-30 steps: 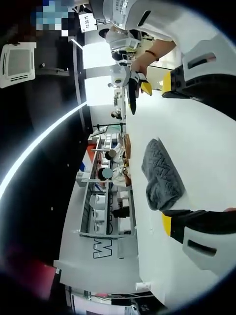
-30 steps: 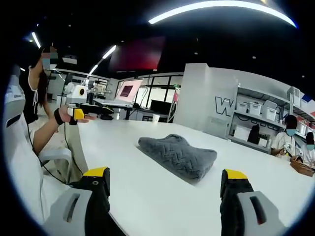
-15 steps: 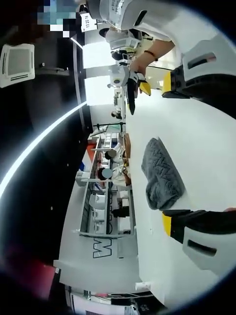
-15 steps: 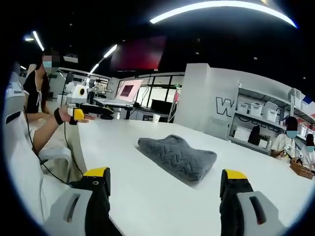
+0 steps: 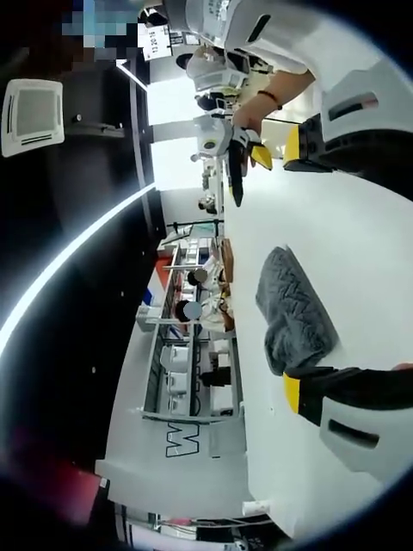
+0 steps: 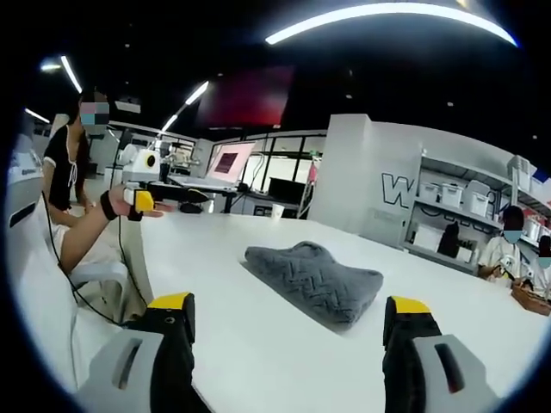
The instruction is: Open the folded towel by lifting each exposed corner and separating the folded layers until the towel lies flat within the target outline without major curled edges
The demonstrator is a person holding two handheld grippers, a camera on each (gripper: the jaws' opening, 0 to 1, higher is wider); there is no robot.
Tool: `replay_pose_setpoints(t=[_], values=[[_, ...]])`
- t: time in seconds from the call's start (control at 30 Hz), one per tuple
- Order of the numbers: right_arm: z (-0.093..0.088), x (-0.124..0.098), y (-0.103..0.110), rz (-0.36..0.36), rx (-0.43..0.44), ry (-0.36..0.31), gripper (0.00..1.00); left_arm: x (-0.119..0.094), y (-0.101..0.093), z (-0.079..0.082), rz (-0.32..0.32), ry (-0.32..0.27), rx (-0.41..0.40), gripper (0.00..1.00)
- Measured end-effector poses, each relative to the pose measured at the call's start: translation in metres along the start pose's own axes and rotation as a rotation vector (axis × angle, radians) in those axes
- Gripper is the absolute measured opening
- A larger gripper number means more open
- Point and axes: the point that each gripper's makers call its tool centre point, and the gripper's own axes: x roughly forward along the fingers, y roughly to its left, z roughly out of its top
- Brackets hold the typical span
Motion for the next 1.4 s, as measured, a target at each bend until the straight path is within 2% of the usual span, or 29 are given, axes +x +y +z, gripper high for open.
replay_pose_setpoints(t=[0.23,0.5,0.73,1.4], values=[[0.001,0.003,-0.007,-0.002,0.002,-0.002,0.89,0.009,0.007,-0.002,0.006,0.001,-0.022,0.93],[0.003,0.014,-0.009,0.006,-0.005,0.001,0.88,0.018,0.006,-0.003,-0.009,0.008,-0.026,0.93],[0.010,0.019,-0.014,0.004,-0.011,0.001,0.86,0.026,0.003,0.007,-0.023,-0.006,-0.028,0.92],[0.022,0.028,-0.018,0.027,-0.018,-0.016,0.81,0.036,0.007,0.013,-0.024,0.011,-0.029,0.91]])
